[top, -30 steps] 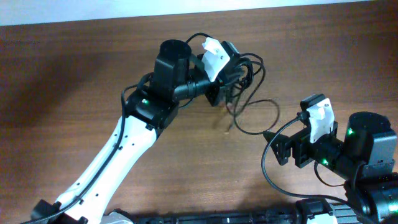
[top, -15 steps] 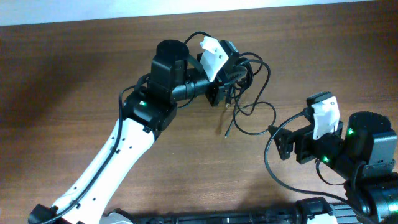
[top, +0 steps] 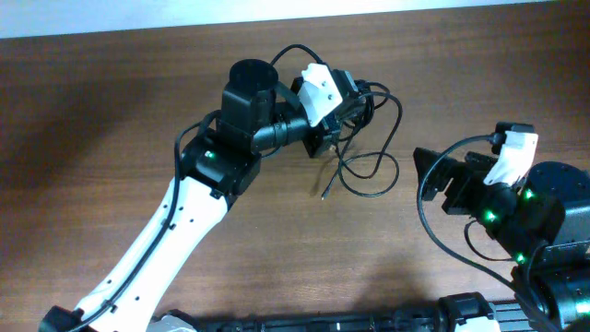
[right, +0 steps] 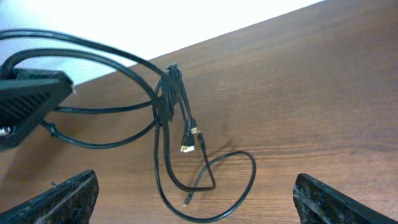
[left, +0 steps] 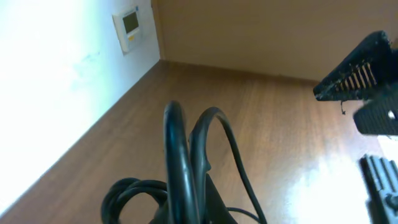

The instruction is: Untangle cables

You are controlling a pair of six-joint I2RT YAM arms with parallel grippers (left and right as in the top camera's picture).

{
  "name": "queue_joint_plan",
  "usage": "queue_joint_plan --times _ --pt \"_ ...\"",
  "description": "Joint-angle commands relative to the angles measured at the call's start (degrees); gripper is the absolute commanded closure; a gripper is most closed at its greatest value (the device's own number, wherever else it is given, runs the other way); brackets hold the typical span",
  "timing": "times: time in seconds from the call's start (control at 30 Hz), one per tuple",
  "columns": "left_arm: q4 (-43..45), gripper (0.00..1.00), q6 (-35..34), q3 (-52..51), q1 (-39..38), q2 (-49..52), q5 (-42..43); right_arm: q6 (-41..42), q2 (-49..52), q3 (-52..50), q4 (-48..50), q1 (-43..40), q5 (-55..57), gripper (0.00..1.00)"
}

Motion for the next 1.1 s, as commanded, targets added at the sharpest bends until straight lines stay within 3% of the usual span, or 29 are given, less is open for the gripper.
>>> queue_joint_plan --times 0.0,0.33,0.63,0.87,1.0,1.07 --pt "0.7 1.00 11.0 1.5 0.0 -4.1 1.2 6.1 -0.1 0.6 0.3 -0.2 1.3 0.01" --pt "0.5 1.00 32.2 1.5 0.0 -8.2 1.2 10.0 2.8 0.6 1.6 -0.3 0.5 0.01" --pt "0.6 1.00 42.2 1.5 0.0 -9.7 1.2 11.3 9.3 0.6 9.6 -0.3 -3.7 0.01" --pt "2.3 1.00 43.3 1.5 2.3 -11.7 1.2 11.0 14.3 0.6 12.2 -1.0 -5.6 0.01" --pt "3.1 1.00 42.9 1.5 5.2 -13.3 1.3 2.0 14.8 0.6 11.6 -4.4 -6.6 0.01" --pt "3.6 1.00 39.7 1.5 6.4 -14.2 2.8 -7.7 14.2 0.6 12.1 -6.6 -11.5 0.01"
